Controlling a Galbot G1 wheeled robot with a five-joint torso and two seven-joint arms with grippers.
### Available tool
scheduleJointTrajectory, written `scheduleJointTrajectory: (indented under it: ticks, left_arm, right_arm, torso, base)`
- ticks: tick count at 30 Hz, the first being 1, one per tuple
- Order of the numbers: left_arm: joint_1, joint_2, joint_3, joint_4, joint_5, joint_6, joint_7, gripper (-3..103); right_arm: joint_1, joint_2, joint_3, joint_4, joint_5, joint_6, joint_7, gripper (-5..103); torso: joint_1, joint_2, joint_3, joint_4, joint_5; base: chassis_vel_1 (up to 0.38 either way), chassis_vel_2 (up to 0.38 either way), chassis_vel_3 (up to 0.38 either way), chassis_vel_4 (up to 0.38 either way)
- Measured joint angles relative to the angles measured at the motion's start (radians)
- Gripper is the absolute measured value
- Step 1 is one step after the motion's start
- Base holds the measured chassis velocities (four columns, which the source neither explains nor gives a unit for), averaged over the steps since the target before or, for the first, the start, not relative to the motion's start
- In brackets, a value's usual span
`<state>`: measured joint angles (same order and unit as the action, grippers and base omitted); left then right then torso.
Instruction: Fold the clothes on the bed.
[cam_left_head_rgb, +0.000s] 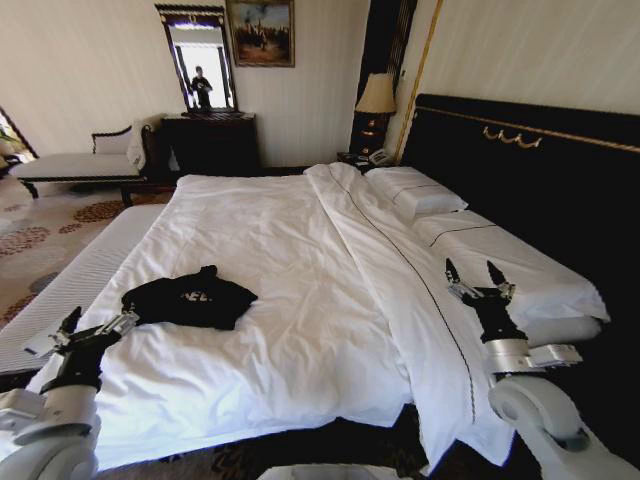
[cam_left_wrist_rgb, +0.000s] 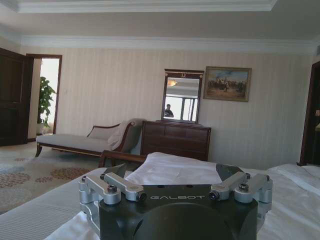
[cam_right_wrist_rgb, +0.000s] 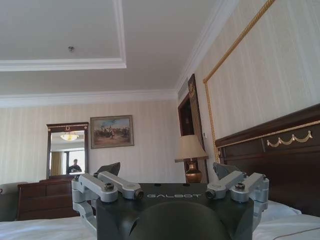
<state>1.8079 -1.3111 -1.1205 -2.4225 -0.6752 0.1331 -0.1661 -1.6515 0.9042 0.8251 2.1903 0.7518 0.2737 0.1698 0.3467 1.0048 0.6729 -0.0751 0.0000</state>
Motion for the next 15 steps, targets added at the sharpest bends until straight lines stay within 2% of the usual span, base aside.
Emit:
scheduleJointTrajectory:
  ticks: [15]
  left_arm:
    - [0.0, -0.002, 0.001, -0.001, 0.002, -0.001, 0.001, 100]
  right_arm:
    - [0.0, 0.006, -0.004, -0.001, -0.011, 0.002, -0.001, 100]
  torso:
    - [0.0, 0.0, 0.0, -0.0002, 0.0]
  base:
    - [0.055, 0.057, -0.057, -0.054]
